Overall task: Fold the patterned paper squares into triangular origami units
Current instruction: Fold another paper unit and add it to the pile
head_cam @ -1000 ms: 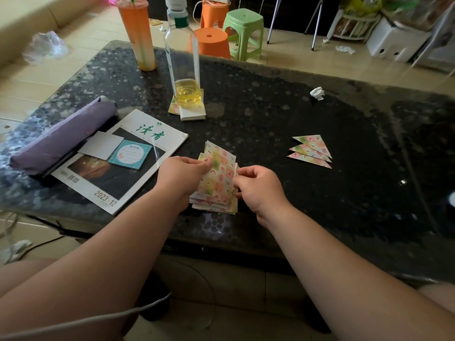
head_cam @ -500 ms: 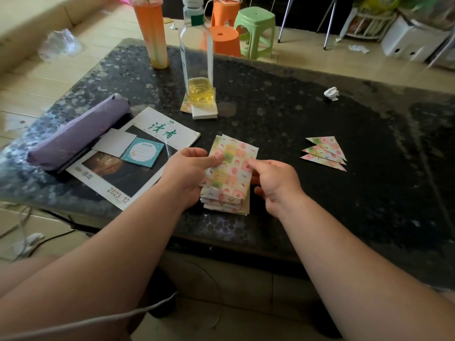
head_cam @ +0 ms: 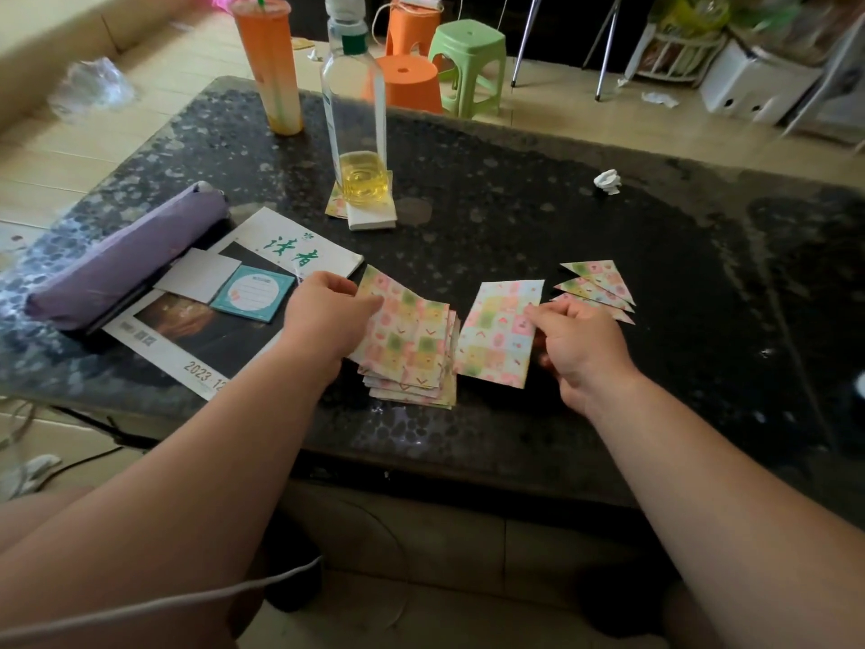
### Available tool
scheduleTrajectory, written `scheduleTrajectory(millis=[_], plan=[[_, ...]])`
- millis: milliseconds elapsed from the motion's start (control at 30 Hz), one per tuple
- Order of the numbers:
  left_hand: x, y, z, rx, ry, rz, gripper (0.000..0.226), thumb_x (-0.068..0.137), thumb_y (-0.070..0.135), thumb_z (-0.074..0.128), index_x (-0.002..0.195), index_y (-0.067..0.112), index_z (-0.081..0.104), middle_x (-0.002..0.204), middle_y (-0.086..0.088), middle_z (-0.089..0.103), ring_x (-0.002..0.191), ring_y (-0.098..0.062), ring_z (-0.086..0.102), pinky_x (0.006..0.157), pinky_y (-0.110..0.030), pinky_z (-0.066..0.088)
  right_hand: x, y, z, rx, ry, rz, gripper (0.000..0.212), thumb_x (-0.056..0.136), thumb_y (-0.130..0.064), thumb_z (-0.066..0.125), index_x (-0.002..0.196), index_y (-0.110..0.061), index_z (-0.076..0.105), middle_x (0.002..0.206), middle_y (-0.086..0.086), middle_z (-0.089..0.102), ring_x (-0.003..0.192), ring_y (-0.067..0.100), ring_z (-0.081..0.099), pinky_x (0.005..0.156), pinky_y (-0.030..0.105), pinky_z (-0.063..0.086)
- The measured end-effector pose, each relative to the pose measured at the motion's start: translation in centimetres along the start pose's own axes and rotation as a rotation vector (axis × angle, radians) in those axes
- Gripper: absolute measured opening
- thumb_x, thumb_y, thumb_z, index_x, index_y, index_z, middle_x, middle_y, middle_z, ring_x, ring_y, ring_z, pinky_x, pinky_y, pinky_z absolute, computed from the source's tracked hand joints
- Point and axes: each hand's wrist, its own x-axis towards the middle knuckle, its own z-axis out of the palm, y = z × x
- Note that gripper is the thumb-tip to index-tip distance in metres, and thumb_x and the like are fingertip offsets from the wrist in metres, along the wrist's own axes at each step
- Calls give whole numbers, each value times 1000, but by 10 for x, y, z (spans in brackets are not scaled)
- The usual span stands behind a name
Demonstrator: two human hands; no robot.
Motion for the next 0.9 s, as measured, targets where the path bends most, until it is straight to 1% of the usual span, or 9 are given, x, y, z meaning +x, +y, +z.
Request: scheduleTrajectory(millis=[67,133,233,333,433,533,733,800,900], plan=[[-13,6,2,320,52,231,41,90,37,73,125,23,58,129,1,55,118,-21,52,101,-41,48,2,-3,-19,-77,37,-67,8,96,-22,71,88,-22,71,103,-3,72,100,17,69,92,45,59],[-30,15,5,437,78,534,40,90,35,72,127,24,58,134,2,49,125,-20,45,105,-37,40,-3,-4,-40,-271,67,-279,6,96,-22,71,90,-24,70,101,-8,69,96,10,67,87,37,59],[-54,26,13,289,-121,750,48,87,34,78,130,29,59,129,13,48,104,-2,54,86,-7,39,-21,-9,-72,-678,85,-943,2,95,-14,70,95,-16,71,94,-6,65,87,11,60,79,19,45],[-69,26,28,304,-355,926,72,81,32,84,143,37,49,138,18,44,91,-1,57,80,-1,40,-20,6,-93,-877,0,-1415,9,92,-4,65,91,-2,74,92,11,71,86,33,62,85,41,52],[-79,13,49,478,-507,1001,61,85,38,80,139,44,54,142,22,43,107,4,53,93,-7,41,-17,42,-96,-956,-64,-1370,15,94,-7,61,90,-2,75,95,11,72,86,33,64,76,49,53],[-86,-9,72,692,-474,1090,42,90,46,71,132,43,63,139,18,50,125,-6,44,107,-31,41,-16,81,-90,-952,-134,-1228,24,94,-17,55,91,-6,76,96,8,71,89,27,65,72,45,58],[-84,-38,94,704,-370,1129,32,87,38,77,118,31,74,124,7,63,112,-22,55,93,-48,51,-12,108,-90,-880,-290,-1099,25,93,-17,52,90,-8,74,94,6,70,88,27,63,73,43,57],[-80,-36,99,681,-379,1126,24,91,39,69,112,31,76,119,8,65,108,-22,56,90,-49,52,-9,107,-94,-848,-307,-1089,21,92,-15,54,88,-9,74,94,4,70,88,26,63,75,40,56],[-78,-30,103,668,-437,1084,33,94,49,52,108,34,77,113,16,67,107,-15,57,89,-46,51,-5,106,-96,-813,-331,-1084,15,90,-14,58,87,-10,72,97,2,69,91,24,62,79,38,54]])
